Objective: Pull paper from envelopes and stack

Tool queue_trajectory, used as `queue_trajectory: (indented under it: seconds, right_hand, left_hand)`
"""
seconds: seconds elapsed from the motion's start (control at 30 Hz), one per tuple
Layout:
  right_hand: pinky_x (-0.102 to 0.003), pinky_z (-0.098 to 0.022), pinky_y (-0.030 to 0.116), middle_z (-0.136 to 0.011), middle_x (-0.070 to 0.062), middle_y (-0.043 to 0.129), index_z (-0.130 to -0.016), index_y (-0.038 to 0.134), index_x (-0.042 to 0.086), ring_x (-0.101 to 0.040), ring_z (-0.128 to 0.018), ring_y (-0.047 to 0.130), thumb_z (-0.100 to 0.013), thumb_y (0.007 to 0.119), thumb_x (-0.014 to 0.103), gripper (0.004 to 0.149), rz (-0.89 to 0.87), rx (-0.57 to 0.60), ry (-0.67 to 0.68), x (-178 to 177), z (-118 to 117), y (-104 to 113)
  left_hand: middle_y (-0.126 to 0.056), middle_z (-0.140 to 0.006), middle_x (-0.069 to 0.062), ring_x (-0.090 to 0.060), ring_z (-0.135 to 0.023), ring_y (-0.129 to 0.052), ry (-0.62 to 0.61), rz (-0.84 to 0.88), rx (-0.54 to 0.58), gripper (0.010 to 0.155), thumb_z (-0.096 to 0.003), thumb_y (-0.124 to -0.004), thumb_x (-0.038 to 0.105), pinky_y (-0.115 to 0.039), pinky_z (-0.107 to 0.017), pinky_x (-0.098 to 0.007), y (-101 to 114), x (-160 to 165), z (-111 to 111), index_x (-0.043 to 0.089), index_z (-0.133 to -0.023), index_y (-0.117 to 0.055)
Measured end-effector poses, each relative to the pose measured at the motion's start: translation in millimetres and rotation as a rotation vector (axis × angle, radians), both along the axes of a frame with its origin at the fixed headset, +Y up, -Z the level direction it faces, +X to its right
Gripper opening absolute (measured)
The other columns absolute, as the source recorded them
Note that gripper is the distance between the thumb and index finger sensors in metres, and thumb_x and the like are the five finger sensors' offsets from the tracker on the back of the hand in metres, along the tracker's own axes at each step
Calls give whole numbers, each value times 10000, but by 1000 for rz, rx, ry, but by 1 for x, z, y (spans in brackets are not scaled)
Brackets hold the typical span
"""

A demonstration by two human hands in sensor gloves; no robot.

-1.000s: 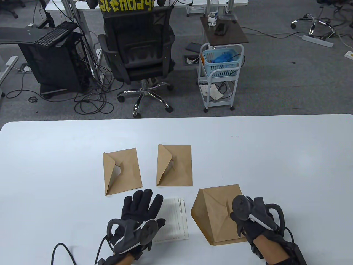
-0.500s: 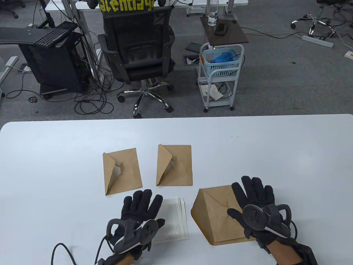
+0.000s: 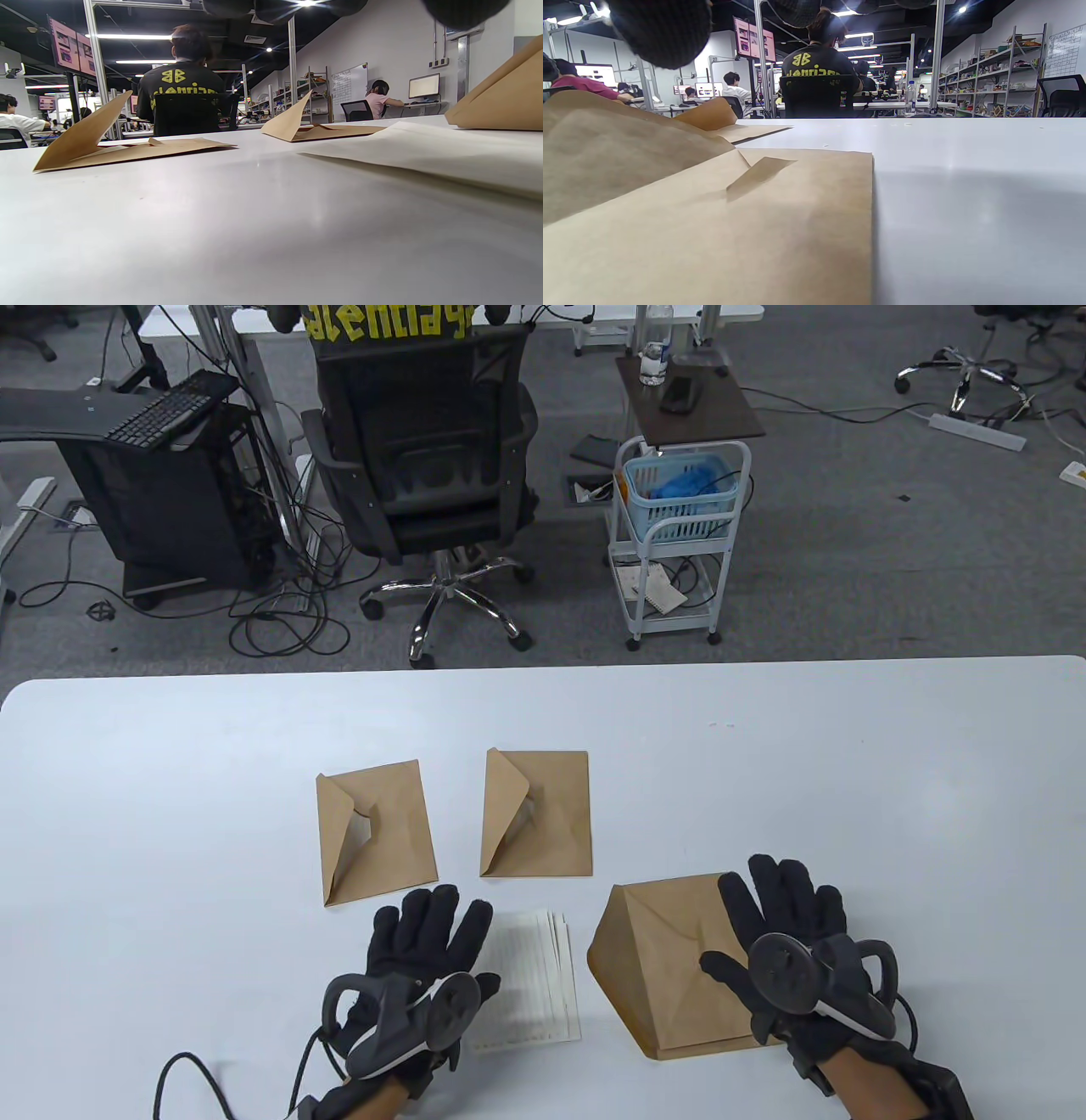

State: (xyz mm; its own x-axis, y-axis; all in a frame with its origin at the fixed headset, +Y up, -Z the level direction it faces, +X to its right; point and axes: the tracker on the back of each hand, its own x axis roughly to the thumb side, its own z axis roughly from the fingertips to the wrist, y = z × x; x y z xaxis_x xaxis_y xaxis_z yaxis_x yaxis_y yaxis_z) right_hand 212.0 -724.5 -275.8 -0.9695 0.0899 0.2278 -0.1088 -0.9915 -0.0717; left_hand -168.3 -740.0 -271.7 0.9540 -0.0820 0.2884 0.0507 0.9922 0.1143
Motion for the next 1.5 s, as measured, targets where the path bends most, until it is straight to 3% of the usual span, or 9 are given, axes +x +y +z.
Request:
queue_trajectory:
  seconds: [0.4,0.77,1.1,1.23,1.33,1.5]
  right_hand:
    - [-748,-694,334,-1159,-225,324,-1126,443,200,-515,-1073,323,-502,736,579,786,-30,-9,-10,3,4,5]
    - [-746,-694,338,-1158,-228,320,-1129,428,201,-517,-1071,326,-504,735,579,792,-44,5,-14,4,5,7]
    - [-746,-694,342,-1158,-230,322,-1130,416,206,-518,-1070,331,-504,734,579,795,-40,6,11,0,7,6]
    - [-745,-693,345,-1158,-228,326,-1130,417,206,-519,-1069,335,-505,734,578,794,-51,14,16,-1,8,8]
    - [-746,-693,346,-1157,-229,330,-1130,417,206,-517,-1070,340,-505,734,578,793,-56,16,16,-1,8,8]
    - [-745,-692,349,-1156,-230,336,-1129,423,206,-517,-1069,351,-506,735,576,789,-58,10,16,-1,8,8]
  left_hand:
    - [-317,-1217,-119,-444,-1143,-380,39,-21,-50,767,-498,-694,592,-281,-803,-650,9,7,-21,375,-1138,-332]
    - [-382,-1206,-132,-449,-1120,-472,234,-33,-165,814,-484,-729,605,-344,-796,-652,22,22,-87,315,-1144,-349]
    - [-601,-1142,-122,-417,-1035,-699,413,-66,-301,835,-468,-757,622,-468,-773,-636,9,57,-147,260,-1137,-414]
    - [-727,-1064,-109,-386,-945,-817,462,-88,-356,833,-466,-775,607,-517,-754,-620,0,64,-164,229,-1127,-438]
    - [-855,-920,-73,-345,-781,-922,503,-110,-422,794,-470,-787,579,-571,-716,-613,-9,66,-173,196,-1108,-510]
    - [-901,-823,-40,-307,-689,-964,521,-165,-387,657,-501,-776,477,-610,-686,-604,-14,66,-179,187,-1068,-619]
